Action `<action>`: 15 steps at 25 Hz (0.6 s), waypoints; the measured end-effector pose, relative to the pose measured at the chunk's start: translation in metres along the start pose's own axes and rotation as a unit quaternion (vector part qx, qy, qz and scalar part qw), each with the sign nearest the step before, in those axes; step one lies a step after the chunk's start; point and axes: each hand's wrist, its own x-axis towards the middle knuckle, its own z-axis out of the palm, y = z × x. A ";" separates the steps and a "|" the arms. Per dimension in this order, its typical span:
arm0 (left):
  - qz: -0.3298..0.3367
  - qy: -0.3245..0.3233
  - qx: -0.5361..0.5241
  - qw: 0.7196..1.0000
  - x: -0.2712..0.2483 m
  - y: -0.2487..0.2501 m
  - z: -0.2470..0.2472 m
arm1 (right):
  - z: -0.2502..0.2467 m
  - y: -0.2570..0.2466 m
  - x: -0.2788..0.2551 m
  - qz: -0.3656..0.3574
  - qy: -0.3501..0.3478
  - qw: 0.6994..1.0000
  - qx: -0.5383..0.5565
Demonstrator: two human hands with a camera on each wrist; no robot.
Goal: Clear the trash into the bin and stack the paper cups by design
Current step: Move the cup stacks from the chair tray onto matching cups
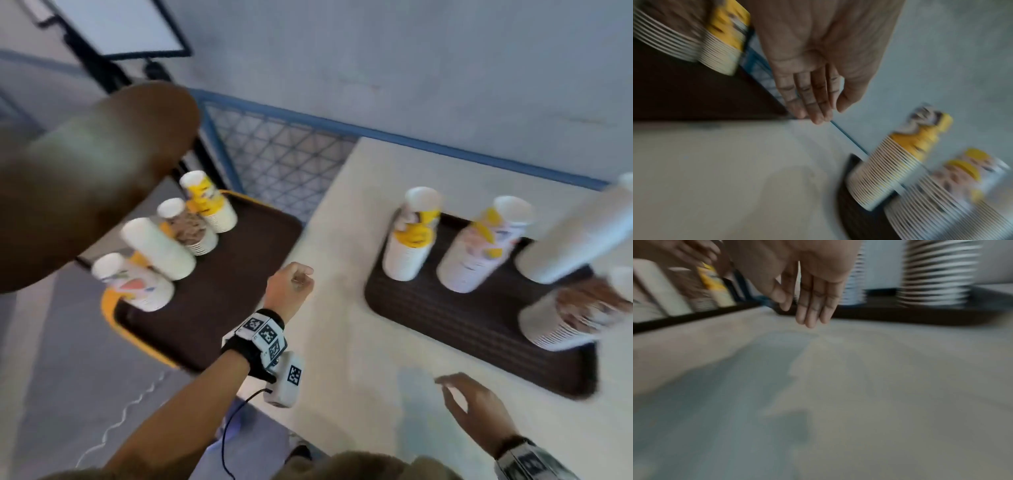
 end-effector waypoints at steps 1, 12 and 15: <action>-0.014 0.038 -0.001 0.999 0.002 -0.015 -0.027 | 0.007 -0.027 0.029 -0.043 -0.011 0.999 0.014; -0.125 0.330 0.007 0.936 0.038 -0.143 -0.253 | 0.082 -0.398 0.263 -0.192 -0.096 0.955 0.205; -0.145 0.306 0.023 0.941 0.048 -0.161 -0.267 | 0.110 -0.463 0.278 -0.207 -0.149 0.941 0.222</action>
